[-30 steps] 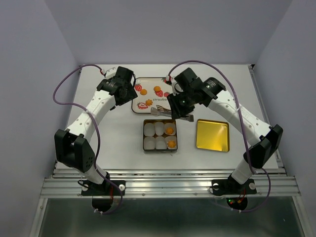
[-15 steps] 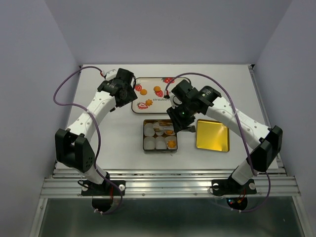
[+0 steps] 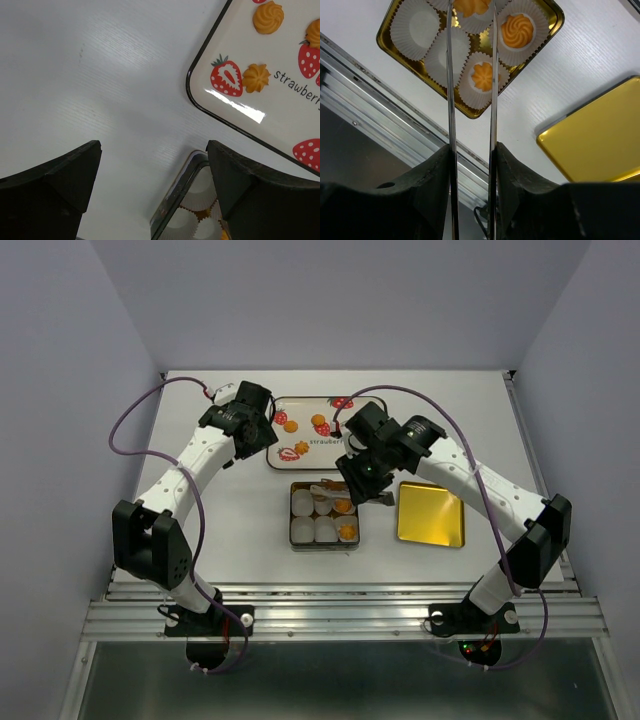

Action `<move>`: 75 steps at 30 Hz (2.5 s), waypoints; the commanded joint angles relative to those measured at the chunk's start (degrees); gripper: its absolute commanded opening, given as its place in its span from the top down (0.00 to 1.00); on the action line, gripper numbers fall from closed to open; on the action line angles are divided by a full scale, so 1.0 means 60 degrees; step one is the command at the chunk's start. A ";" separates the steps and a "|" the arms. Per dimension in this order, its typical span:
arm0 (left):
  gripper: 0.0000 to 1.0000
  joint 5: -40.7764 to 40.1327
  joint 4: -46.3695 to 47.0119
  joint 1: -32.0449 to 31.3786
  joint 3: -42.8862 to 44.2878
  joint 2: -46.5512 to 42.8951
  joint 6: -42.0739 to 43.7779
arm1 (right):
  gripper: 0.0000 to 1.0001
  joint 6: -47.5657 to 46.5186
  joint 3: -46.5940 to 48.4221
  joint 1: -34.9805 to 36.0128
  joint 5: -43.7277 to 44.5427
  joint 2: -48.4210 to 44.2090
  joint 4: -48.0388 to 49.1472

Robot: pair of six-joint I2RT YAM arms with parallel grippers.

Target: Pack the cookies

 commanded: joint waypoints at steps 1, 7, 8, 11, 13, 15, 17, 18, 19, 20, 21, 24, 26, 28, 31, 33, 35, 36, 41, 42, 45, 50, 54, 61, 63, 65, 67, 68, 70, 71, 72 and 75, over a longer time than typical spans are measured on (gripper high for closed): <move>0.01 -0.0300 0.0076 -0.0003 -0.0124 -0.0417 -0.0072 | 0.57 -0.0171 -0.0033 0.0082 0.0274 -0.0089 0.0622; 0.01 -0.0300 0.0105 -0.0018 -0.0183 -0.0446 -0.0058 | 0.57 -0.0142 -0.0165 0.0082 0.0245 -0.0045 0.0827; 0.01 -0.0314 0.0090 -0.0003 -0.0212 -0.0432 -0.0058 | 0.57 -0.0127 -0.0165 0.0082 0.0215 -0.0030 0.0871; 0.01 -0.0300 0.0105 -0.0003 -0.0241 -0.0446 -0.0057 | 0.57 -0.0112 -0.0268 0.0082 0.0259 -0.0030 0.0871; 0.01 -0.0300 0.0134 -0.0003 -0.0285 -0.0461 -0.0043 | 0.57 -0.0142 -0.0370 0.0082 0.0332 -0.0045 0.0886; 0.01 -0.0300 0.0149 -0.0018 -0.0329 -0.0490 -0.0028 | 0.56 -0.0127 -0.0429 0.0082 0.0376 -0.0059 0.0915; 0.01 -0.0300 0.0163 -0.0003 -0.0373 -0.0491 -0.0014 | 0.56 -0.0112 -0.0590 0.0082 0.0391 -0.0060 0.1017; 0.01 -0.0300 0.0149 -0.0003 -0.0373 -0.0491 -0.0014 | 0.56 -0.0127 -0.0634 0.0169 0.0420 -0.0045 0.1047; 0.01 -0.0300 0.0163 -0.0003 -0.0373 -0.0505 -0.0043 | 0.56 -0.0127 -0.0663 0.0170 0.0522 -0.0059 0.1076; 0.01 -0.0300 0.0164 -0.0018 -0.0388 -0.0491 -0.0043 | 0.56 -0.0141 -0.0721 0.0170 0.0537 -0.0045 0.1105; 0.01 -0.0300 0.0178 -0.0018 -0.0388 -0.0491 -0.0028 | 0.56 -0.0127 -0.0751 0.0170 0.0537 -0.0045 0.1134; 0.01 -0.0314 0.0178 -0.0003 -0.0388 -0.0505 -0.0014 | 0.56 -0.0098 -0.0795 0.0170 0.0508 -0.0045 0.1149; 0.01 -0.0343 0.0193 -0.0018 -0.0402 -0.0505 0.0016 | 0.55 -0.0083 -0.0810 0.0170 0.0537 -0.0030 0.1149; 0.01 -0.0329 0.0207 -0.0018 -0.0417 -0.0491 0.0030 | 0.55 -0.0097 -0.0824 0.0170 0.0639 -0.0016 0.1208; 0.01 -0.0315 0.0237 -0.0018 -0.0388 -0.0432 0.0060 | 0.55 -0.0112 -0.0796 0.0170 0.0669 0.0043 0.1281; 0.01 -0.0329 0.0251 -0.0003 -0.0330 -0.0388 0.0103 | 0.55 -0.0054 -0.0766 0.0258 0.0582 0.0072 0.1340; 0.01 -0.0344 0.0251 -0.0018 -0.0300 -0.0359 0.0118 | 0.55 -0.0068 -0.0752 0.0258 0.0567 0.0101 0.1354; 0.01 -0.0344 0.0251 -0.0018 -0.0271 -0.0359 0.0118 | 0.55 -0.0068 -0.0737 0.0258 0.0581 0.0116 0.1340; 0.01 -0.0358 0.0266 -0.0018 -0.0315 -0.0344 0.0177 | 0.54 -0.0068 -0.0751 0.0258 0.0581 0.0146 0.1325; 0.01 -0.0373 0.0266 -0.0003 -0.0315 -0.0344 0.0191 | 0.54 -0.0068 -0.0780 0.0258 0.0596 0.0146 0.1311; 0.01 -0.0402 0.0251 -0.0003 -0.0300 -0.0359 0.0221 | 0.54 -0.0068 -0.0824 0.0346 0.0625 0.0146 0.1281; 0.01 -0.0417 0.0251 -0.0003 -0.0285 -0.0344 0.0265 | 0.52 -0.0068 -0.0825 0.0346 0.0625 0.0146 0.1237; 0.01 -0.0432 0.0266 -0.0003 -0.0285 -0.0329 0.0308 | 0.50 -0.0083 -0.0796 0.0346 0.0640 0.0146 0.1237; 0.01 -0.0446 0.0237 -0.0018 -0.0212 -0.0300 0.0323 | 0.49 -0.0083 -0.0781 0.0346 0.0801 0.0116 0.1223; 0.01 -0.0432 0.0237 -0.0018 -0.0198 -0.0285 0.0323 | 0.50 -0.0054 -0.0722 0.0346 0.0845 0.0131 0.1252; 0.01 -0.0417 0.0222 -0.0003 -0.0168 -0.0285 0.0323 | 0.50 -0.0039 -0.0620 0.0346 0.0903 0.0116 0.1310; 0.01 -0.0417 0.0208 -0.0003 -0.0153 -0.0285 0.0323 | 0.50 -0.0024 -0.0547 0.0346 0.0918 0.0102 0.1340; 0.01 -0.0431 0.0207 -0.0018 -0.0139 -0.0285 0.0323 | 0.50 -0.0010 -0.0517 0.0346 0.0933 0.0102 0.1354; 0.01 -0.0446 0.0193 -0.0018 -0.0139 -0.0285 0.0309 | 0.51 -0.0024 -0.0415 0.0346 0.0948 0.0131 0.1369; 0.01 -0.0432 0.0178 -0.0018 -0.0110 -0.0271 0.0323 | 0.51 -0.0024 -0.0400 0.0346 0.0933 0.0116 0.1369; 0.01 -0.0432 0.0178 -0.0003 -0.0110 -0.0271 0.0294 | 0.51 -0.0039 -0.0371 0.0346 0.0904 0.0116 0.1384; 0.01 -0.0446 0.0120 -0.0018 0.0036 -0.0271 0.0279 | 0.51 0.0005 -0.0122 0.0346 0.0962 0.0102 0.1500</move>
